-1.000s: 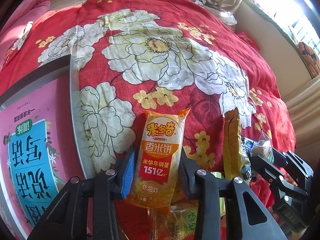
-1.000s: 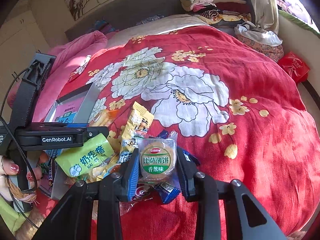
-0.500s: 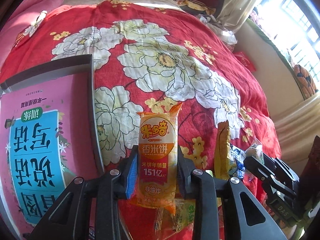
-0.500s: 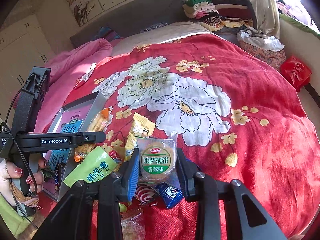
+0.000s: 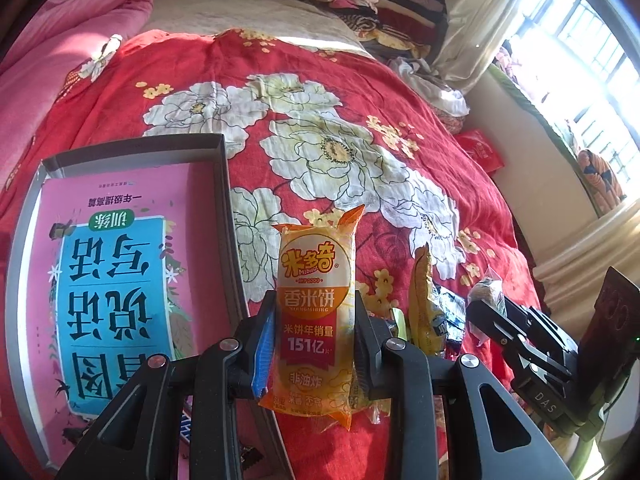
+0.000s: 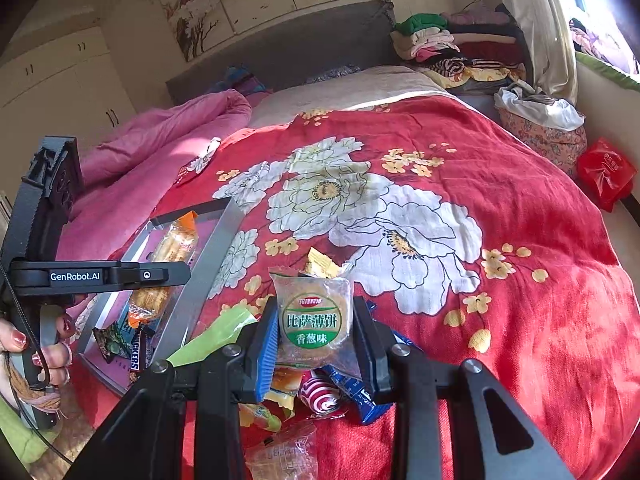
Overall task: Organize snacks
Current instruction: 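Lift and carry the yellow bag with the left gripper while the right carries the cookie packet toward the tray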
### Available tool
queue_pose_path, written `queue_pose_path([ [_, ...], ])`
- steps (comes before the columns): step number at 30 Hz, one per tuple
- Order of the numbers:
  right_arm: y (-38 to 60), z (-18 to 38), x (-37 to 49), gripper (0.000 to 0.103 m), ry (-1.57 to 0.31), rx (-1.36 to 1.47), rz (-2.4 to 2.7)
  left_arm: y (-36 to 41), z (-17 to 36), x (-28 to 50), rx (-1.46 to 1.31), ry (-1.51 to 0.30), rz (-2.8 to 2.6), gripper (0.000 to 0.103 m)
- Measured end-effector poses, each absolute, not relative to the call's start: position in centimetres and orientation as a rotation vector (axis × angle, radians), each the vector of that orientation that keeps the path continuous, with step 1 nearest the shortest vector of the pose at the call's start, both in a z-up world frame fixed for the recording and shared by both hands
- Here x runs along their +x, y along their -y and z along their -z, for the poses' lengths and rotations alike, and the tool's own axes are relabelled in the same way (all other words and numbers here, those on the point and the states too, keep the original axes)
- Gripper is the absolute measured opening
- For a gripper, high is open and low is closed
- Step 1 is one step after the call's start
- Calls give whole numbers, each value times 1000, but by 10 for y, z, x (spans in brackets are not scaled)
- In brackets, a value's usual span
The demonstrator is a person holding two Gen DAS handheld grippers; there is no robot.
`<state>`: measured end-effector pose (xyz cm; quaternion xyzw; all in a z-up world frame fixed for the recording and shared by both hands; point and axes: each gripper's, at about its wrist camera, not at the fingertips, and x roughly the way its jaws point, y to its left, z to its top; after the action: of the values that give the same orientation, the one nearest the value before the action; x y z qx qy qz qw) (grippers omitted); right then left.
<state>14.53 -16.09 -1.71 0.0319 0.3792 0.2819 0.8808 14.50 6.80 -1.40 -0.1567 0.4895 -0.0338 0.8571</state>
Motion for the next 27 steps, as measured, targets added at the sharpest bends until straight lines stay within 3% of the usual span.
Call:
queue_pose_path([
  [27,133,-8,112,35,-690,13,-708,-93,-15,89,-373,-973,43,34],
])
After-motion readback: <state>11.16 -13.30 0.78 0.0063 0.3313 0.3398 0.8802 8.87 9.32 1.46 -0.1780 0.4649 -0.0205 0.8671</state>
